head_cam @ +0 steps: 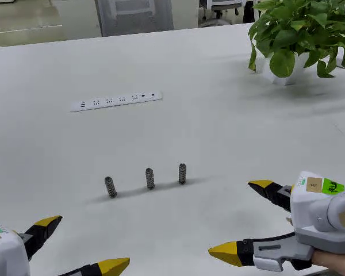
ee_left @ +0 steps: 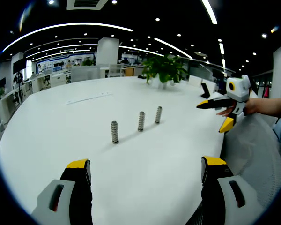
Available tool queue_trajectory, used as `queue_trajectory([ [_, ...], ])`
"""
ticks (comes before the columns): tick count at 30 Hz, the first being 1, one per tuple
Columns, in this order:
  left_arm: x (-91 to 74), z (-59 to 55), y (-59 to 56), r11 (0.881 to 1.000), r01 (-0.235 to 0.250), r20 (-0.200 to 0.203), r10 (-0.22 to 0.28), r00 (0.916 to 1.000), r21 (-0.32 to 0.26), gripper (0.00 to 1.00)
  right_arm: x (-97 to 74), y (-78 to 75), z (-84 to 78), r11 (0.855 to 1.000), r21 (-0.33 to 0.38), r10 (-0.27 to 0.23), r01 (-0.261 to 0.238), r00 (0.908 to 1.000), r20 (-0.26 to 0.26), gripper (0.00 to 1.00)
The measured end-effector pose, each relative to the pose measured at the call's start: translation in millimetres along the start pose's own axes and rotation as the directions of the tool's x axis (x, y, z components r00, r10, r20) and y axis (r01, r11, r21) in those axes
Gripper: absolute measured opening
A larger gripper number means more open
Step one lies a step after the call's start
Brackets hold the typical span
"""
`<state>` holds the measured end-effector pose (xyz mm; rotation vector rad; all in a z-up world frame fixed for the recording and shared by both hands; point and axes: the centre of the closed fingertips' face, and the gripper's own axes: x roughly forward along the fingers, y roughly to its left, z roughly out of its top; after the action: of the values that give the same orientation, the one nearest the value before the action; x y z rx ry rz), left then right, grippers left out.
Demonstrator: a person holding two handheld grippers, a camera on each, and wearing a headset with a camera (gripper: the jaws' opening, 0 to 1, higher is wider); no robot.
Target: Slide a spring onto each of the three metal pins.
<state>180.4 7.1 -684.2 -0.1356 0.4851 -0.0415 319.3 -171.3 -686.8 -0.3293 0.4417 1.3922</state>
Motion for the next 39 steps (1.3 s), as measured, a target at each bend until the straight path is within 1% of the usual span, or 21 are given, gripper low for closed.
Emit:
queue_trajectory([
  [5, -0.4, 2.4, -1.1, 1.0, 0.002, 0.005, -0.002, 1.0, -0.003, 1.0, 0.6, 2.1, -0.4, 1.0, 0.012, 0.009, -0.009, 1.0, 0.001, 0.98],
  [9, 0.0, -0.2, -1.7, 1.0, 0.007, -0.004, -0.007, 1.0, 0.001, 1.0, 1.3, 3.4, -2.9, 1.0, 0.008, 0.012, -0.012, 0.9999, -0.01, 0.98],
  [13, -0.2, -0.1, -1.7, 1.0, 0.007, -0.001, -0.007, 1.0, -0.006, 1.0, 1.6, 3.4, -4.5, 1.0, 0.01, 0.013, -0.013, 0.9998, -0.017, 0.98],
  [17, -0.2, -0.8, -0.3, 1.0, 0.006, -0.002, -0.006, 1.0, -0.015, 1.0, 1.7, 2.8, -3.9, 1.0, 0.027, 0.011, -0.01, 0.9999, -0.012, 0.99],
  [21, -0.5, -2.9, 0.1, 1.0, 0.008, -0.011, -0.008, 0.9999, -0.01, 1.0, 1.8, 0.9, -5.3, 1.0, 0.024, 0.001, -0.001, 0.9998, -0.021, 0.99],
  [28, -2.4, -1.2, 0.6, 1.0, 0.001, -0.007, -0.001, 1.0, -0.015, 1.0, 1.4, -1.5, -4.7, 1.0, 0.022, -0.007, 0.007, 0.9998, -0.02, 0.99],
  [39, -3.6, -3.2, 1.3, 1.0, -0.003, -0.01, 0.003, 0.9999, -0.025, 1.0, 1.9, -2.6, -5.9, 1.0, 0.022, -0.009, 0.01, 0.9996, -0.026, 0.99],
])
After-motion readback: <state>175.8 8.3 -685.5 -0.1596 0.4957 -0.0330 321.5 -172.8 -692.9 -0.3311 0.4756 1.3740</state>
